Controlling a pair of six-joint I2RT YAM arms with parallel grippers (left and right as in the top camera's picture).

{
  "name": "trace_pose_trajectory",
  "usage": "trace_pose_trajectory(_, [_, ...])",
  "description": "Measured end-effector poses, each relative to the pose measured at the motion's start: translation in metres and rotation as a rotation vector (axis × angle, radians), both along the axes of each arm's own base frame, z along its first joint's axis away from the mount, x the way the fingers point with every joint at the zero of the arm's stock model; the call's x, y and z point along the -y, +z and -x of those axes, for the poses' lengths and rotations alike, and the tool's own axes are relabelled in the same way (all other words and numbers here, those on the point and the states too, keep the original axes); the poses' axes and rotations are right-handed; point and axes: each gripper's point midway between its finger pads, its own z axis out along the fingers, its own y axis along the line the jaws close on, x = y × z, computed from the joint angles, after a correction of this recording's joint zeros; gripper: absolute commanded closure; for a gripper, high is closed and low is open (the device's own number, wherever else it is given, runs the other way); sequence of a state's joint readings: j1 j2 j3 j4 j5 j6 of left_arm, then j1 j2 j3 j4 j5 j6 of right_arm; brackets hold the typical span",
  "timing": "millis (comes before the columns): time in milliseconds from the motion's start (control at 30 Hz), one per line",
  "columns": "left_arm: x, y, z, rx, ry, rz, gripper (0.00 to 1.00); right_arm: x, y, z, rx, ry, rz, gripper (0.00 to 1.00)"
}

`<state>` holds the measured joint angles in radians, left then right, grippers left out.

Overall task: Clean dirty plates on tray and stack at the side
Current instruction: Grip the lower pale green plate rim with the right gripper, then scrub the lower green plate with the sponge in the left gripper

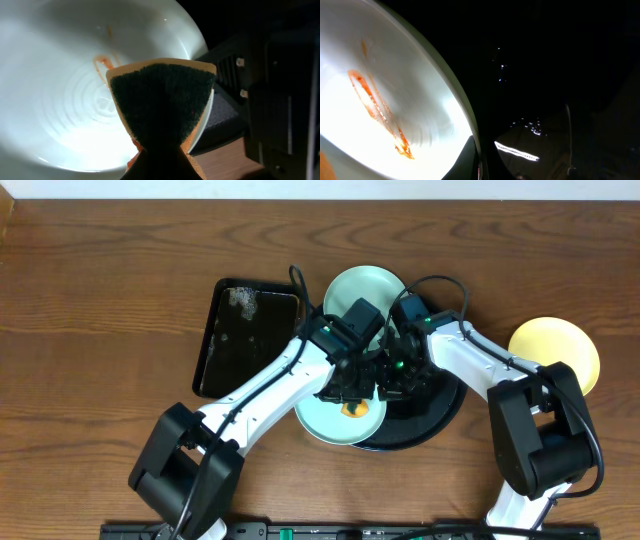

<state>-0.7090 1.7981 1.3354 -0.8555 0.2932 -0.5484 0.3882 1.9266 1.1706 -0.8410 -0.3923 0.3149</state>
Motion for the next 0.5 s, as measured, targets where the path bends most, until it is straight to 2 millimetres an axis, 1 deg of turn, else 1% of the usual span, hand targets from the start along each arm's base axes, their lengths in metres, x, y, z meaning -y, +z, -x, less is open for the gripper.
trace_pose_trajectory(133, [0.004, 0.000, 0.002, -0.024, 0.086, 0.001, 0.92, 0.000, 0.000, 0.000, 0.000, -0.001, 0.002, 0.99])
trace_pose_trajectory(233, [0.008, -0.002, -0.002, -0.029, 0.161, 0.018, 0.92, 0.001, 0.000, 0.000, -0.002, -0.008, 0.004, 0.99])
trace_pose_trajectory(500, [0.005, -0.028, 0.002, -0.062, 0.293, 0.026, 0.92, 0.001, 0.000, 0.000, -0.006, -0.015, 0.007, 0.99])
